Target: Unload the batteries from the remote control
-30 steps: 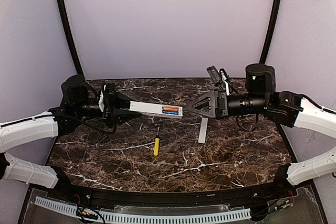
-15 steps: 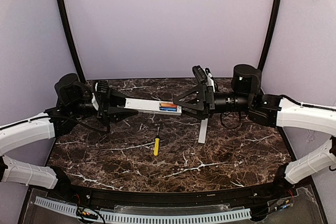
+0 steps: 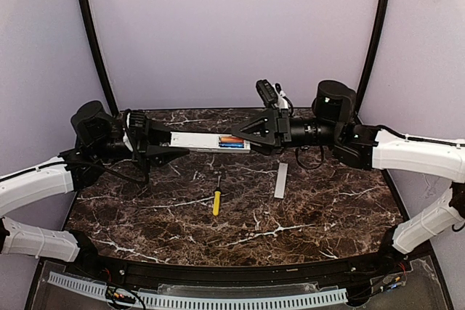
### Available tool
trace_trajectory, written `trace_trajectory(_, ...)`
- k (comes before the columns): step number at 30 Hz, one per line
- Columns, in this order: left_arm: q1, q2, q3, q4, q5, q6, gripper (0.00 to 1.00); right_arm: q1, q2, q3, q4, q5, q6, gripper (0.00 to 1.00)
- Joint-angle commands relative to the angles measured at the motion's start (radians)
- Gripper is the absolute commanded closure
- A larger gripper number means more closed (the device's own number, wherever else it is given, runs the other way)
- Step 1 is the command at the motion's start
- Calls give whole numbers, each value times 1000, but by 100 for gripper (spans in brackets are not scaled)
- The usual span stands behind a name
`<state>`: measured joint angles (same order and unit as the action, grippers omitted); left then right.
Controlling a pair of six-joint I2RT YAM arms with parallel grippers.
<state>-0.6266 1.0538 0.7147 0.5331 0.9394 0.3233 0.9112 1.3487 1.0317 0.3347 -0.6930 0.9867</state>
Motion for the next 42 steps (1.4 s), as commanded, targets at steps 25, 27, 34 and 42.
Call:
trace_trajectory(25, -5, -21, -8, -53, -81, 79, 100, 21, 54, 43, 22, -115, -28, 98)
trace_trajectory(27, -6, -24, -12, -46, -78, 76, 88, 20, 60, 42, 19, -118, -37, 100)
trace_trajectory(34, -6, -49, -42, -30, -141, 78, 21, -29, 66, 37, -11, -112, -82, 100)
trace_trajectory(42, -6, -43, -38, -33, -161, -3, 8, -129, 43, 6, -23, -157, -123, 100)
